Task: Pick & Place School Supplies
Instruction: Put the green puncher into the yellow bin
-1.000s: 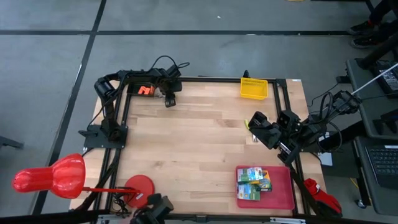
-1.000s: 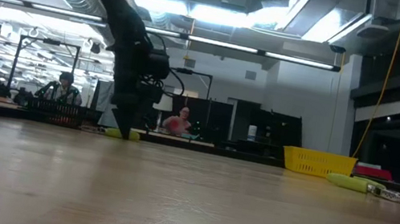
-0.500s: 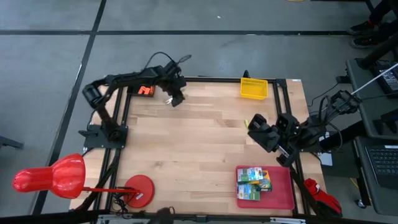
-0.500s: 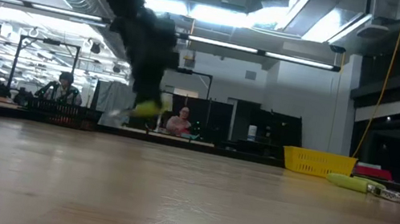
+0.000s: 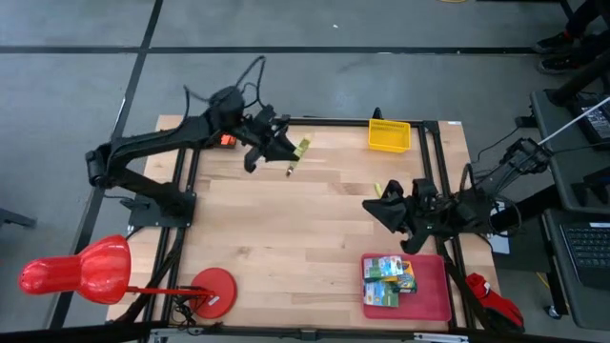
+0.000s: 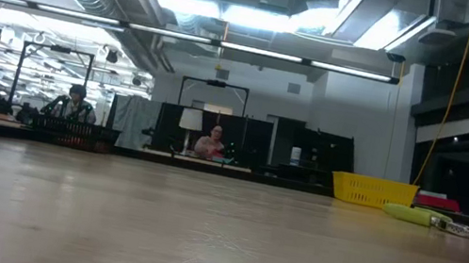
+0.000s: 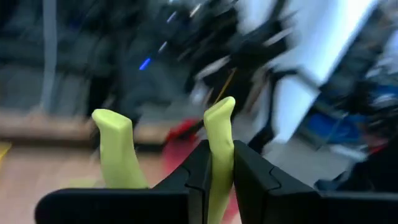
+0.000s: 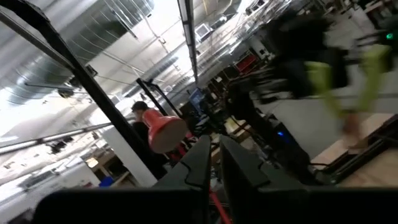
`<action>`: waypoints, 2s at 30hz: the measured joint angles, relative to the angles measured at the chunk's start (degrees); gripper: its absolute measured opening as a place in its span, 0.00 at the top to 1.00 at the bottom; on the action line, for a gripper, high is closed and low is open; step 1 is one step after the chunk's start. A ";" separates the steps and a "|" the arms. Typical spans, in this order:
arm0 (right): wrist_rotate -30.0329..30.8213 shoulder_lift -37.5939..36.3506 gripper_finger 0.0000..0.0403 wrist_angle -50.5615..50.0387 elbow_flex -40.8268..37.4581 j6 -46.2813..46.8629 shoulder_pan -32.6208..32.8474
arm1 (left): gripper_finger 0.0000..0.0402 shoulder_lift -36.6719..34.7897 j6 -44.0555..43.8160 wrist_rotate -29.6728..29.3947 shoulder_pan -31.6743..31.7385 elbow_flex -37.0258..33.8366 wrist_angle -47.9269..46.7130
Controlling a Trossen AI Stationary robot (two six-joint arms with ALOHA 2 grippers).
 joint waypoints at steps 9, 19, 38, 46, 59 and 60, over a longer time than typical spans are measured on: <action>-2.46 0.00 0.80 -1.23 0.00 -2.17 -4.97 | 0.91 0.63 -3.40 -8.03 -9.71 0.02 12.75; -3.52 0.00 0.56 -7.97 0.00 4.39 -11.43 | 0.91 5.18 -5.42 -10.06 -10.87 0.00 20.56; -14.61 0.00 0.60 -10.75 0.00 7.56 -20.47 | 0.91 8.17 -9.34 -11.42 -14.21 0.02 28.64; -17.53 0.95 0.60 -11.02 0.02 8.06 -23.45 | 0.91 8.74 -9.38 -13.44 -15.06 0.00 28.57; -20.75 4.59 0.60 -8.29 0.02 10.13 -26.22 | 0.91 9.05 -10.37 -14.26 -15.39 0.00 30.04; -20.74 4.59 0.60 -8.33 0.02 10.13 -26.39 | 0.91 9.05 -10.52 -14.28 -15.49 0.00 30.04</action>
